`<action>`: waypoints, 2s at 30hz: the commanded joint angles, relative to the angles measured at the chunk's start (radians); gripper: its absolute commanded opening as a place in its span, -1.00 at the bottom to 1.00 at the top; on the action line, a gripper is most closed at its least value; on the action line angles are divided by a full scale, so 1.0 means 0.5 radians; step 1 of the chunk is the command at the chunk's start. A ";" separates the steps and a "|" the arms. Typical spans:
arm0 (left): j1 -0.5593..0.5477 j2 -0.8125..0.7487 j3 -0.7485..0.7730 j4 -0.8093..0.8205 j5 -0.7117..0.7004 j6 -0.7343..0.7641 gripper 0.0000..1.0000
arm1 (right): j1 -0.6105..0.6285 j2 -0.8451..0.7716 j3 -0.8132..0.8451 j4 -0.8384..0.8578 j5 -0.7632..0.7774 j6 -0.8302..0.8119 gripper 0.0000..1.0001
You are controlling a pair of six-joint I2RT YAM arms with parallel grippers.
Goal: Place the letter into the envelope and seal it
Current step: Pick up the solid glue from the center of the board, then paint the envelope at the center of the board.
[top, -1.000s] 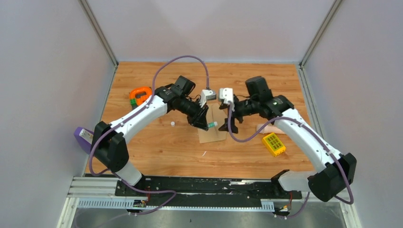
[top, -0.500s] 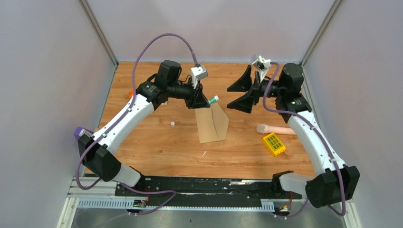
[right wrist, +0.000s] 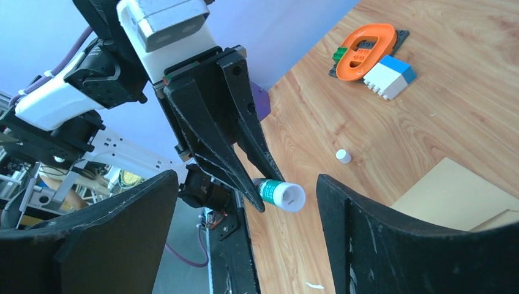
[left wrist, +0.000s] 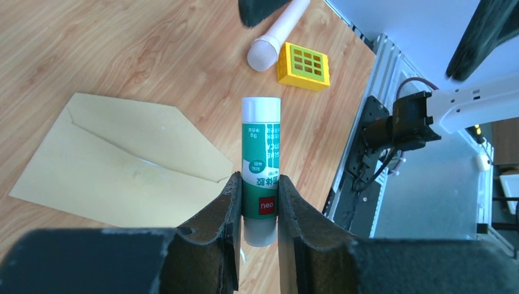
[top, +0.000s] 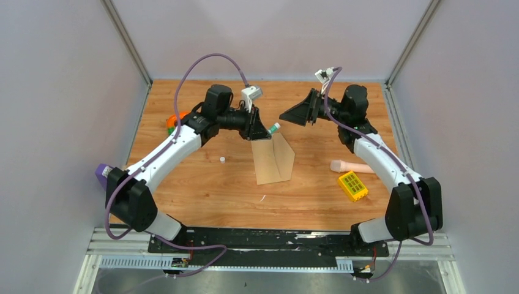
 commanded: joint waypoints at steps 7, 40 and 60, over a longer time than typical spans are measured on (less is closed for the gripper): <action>0.024 -0.040 -0.022 0.190 0.073 -0.132 -1.00 | 0.189 0.040 -0.269 0.410 0.158 0.281 0.47; 0.104 -0.075 -0.082 0.296 0.246 -0.212 -1.00 | 0.272 0.069 -0.335 0.637 0.142 0.474 -0.24; 0.274 -0.164 0.047 0.053 0.294 0.046 0.90 | 0.209 0.090 0.058 -0.069 0.043 -0.321 -1.00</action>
